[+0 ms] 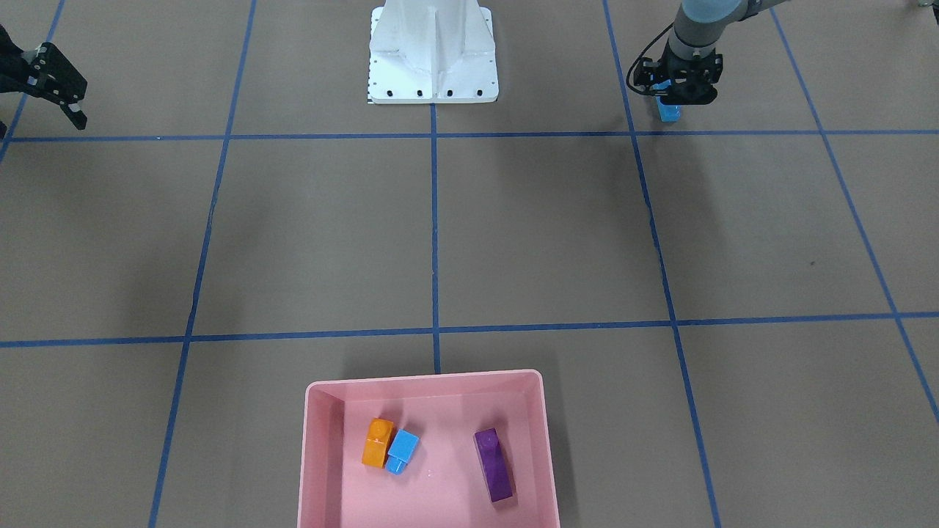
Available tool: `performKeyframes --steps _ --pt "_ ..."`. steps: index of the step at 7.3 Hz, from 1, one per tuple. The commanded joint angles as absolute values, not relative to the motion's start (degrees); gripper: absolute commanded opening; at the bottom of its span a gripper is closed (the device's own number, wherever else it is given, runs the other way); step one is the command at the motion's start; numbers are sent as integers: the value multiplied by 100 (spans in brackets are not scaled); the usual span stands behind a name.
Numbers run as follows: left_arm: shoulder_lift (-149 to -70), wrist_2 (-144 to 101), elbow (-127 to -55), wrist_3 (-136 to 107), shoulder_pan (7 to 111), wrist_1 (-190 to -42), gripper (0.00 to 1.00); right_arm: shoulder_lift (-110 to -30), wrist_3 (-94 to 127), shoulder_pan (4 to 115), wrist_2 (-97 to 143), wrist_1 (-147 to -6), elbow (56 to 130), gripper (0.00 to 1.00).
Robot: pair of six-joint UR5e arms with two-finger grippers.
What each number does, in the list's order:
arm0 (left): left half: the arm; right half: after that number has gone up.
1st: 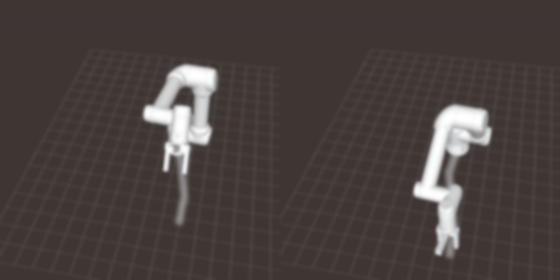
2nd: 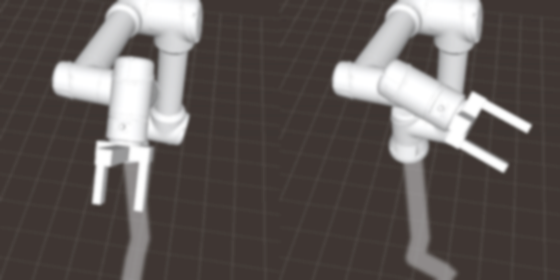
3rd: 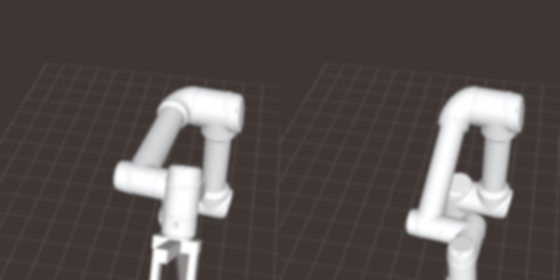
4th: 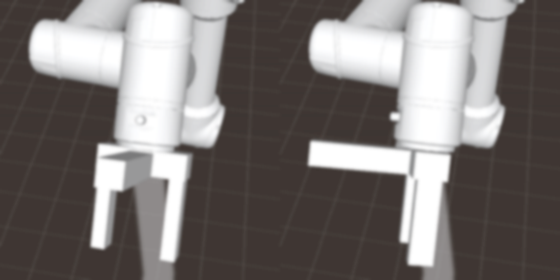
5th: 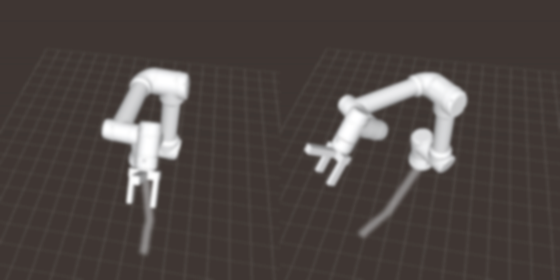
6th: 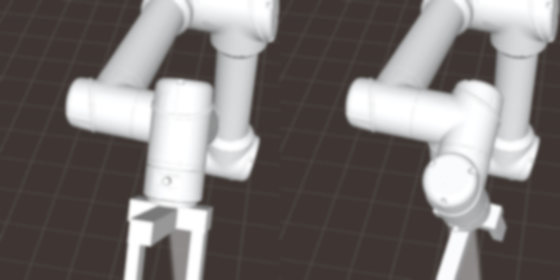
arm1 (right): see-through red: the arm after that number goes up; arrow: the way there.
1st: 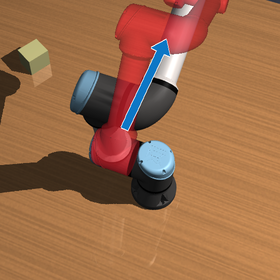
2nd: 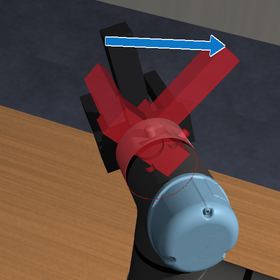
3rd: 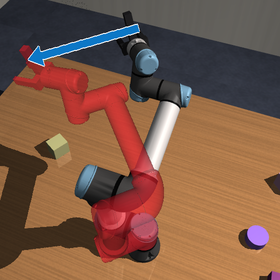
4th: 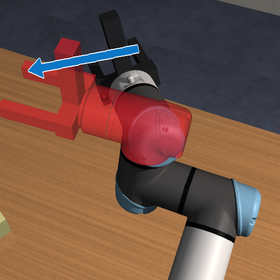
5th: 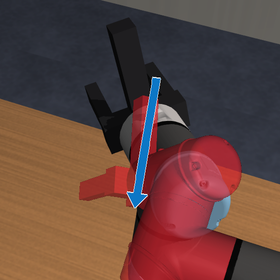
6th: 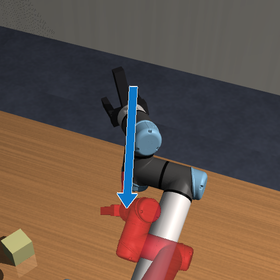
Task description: Put all blocks into box
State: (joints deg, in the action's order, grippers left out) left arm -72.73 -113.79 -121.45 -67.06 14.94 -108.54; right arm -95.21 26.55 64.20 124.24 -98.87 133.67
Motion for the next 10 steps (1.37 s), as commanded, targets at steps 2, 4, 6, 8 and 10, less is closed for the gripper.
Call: performKeyframes --steps 2,4,6,8,10 --pt "-7233 -11549 -12085 -6715 1459 -10969 53 -9633 2312 6671 12700 -9888 13333 100" --pt "-7233 -11558 -12050 -6715 1450 -10951 54 -9642 2312 6680 12700 -9888 13333 100" --pt "-7233 -11558 -11945 -6689 1450 -10951 54 -9642 2312 6680 12700 -9888 13333 100" --pt "-7233 -11575 -11979 -6688 1459 -10951 3 -9633 2312 6697 12709 -9896 13342 100" --pt "-7242 -11628 -12075 -6680 1468 -10969 0 -9633 2312 6697 12709 -9896 13333 100"
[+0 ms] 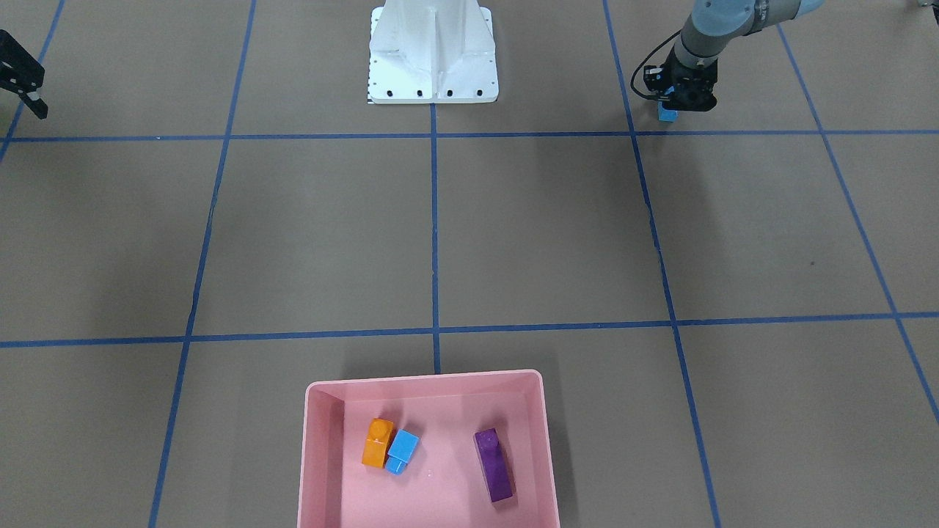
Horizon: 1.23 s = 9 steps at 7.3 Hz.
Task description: Put all blocks into box
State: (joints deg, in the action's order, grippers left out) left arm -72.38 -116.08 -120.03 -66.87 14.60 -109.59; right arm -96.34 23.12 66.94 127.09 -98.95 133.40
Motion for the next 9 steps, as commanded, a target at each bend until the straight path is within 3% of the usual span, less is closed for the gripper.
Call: performKeyframes --steps 1,3,7,9 --pt "-7242 -11637 -12372 -6706 1520 -10951 0 -9642 2312 6715 12709 -9896 13316 100" --pt "-7461 -11575 -12717 -6768 1712 -10942 0 -9685 2111 6741 12709 -9888 13228 100" --pt "-8830 -11575 -12665 -6768 3451 -10812 0 -10115 883 7179 12849 -9888 12983 100" --pt "-10151 -11593 -12552 -6794 3962 -9553 0 -10282 197 7505 13007 -9879 12692 100"
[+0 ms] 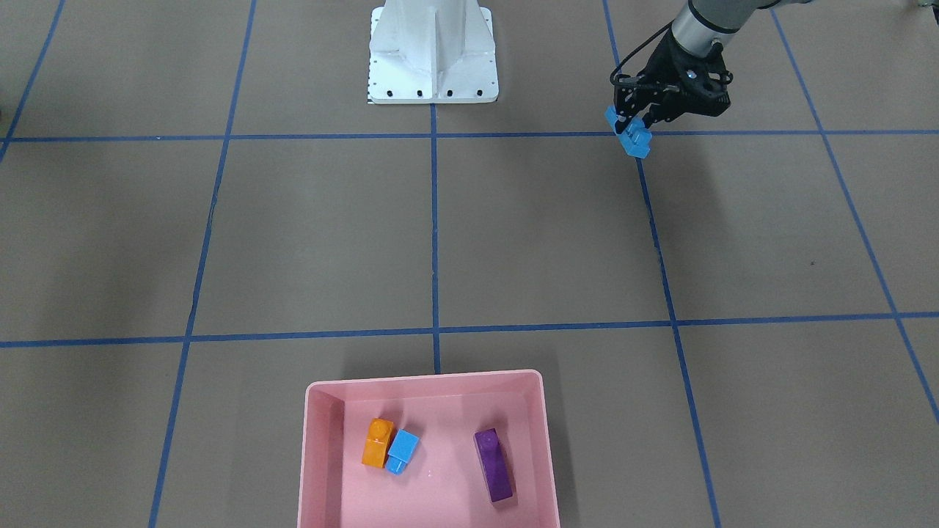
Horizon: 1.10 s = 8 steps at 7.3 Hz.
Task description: Put all blocks into box
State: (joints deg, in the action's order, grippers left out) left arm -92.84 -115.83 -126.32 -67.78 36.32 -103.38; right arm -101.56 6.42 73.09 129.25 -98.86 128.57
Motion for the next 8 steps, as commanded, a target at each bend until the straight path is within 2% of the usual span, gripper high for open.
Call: performKeyframes --steps 1,3,4,6,8 --pt "-10995 -11601 -12351 -6820 4068 -8805 0 -10344 63 7593 13017 -9879 12639 100" --pt "-12386 -11619 -11353 -7056 4419 -8455 0 -10424 -411 7795 13025 -9879 12368 99" --pt "-13184 -11619 -10424 -7232 4525 -8464 0 -10433 -491 7883 13382 -9862 12149 100" --pt "-14898 -11637 -8229 -7504 4850 -8560 0 -10573 -668 8059 13667 -8568 11158 100" --pt "-15747 -11628 -6224 -7995 5044 -9677 0 -10721 -642 8077 13562 -8350 10872 99"
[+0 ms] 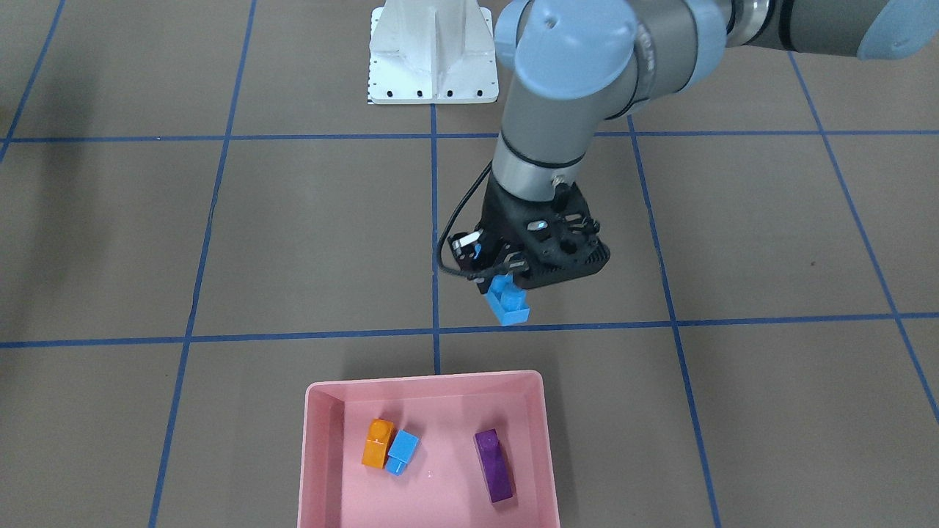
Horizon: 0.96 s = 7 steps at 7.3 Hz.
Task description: Put all blocks into box
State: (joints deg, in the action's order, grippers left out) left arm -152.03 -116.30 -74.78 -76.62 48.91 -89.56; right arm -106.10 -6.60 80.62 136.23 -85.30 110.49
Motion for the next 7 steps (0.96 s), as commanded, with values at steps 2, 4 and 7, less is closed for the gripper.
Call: performKeyframes --steps 2,4,7 --pt "-16293 -11628 -4856 -8139 5150 -10272 0 -10950 -310 8077 13378 -8297 10925 99" --pt "-16522 -11628 -4195 -8244 5142 -10651 21 -11091 287 8060 13228 -7939 10925 99" --pt "-16506 -11933 -4480 -7851 4958 -10583 100 -11136 1025 7850 13210 -7735 10925 99"
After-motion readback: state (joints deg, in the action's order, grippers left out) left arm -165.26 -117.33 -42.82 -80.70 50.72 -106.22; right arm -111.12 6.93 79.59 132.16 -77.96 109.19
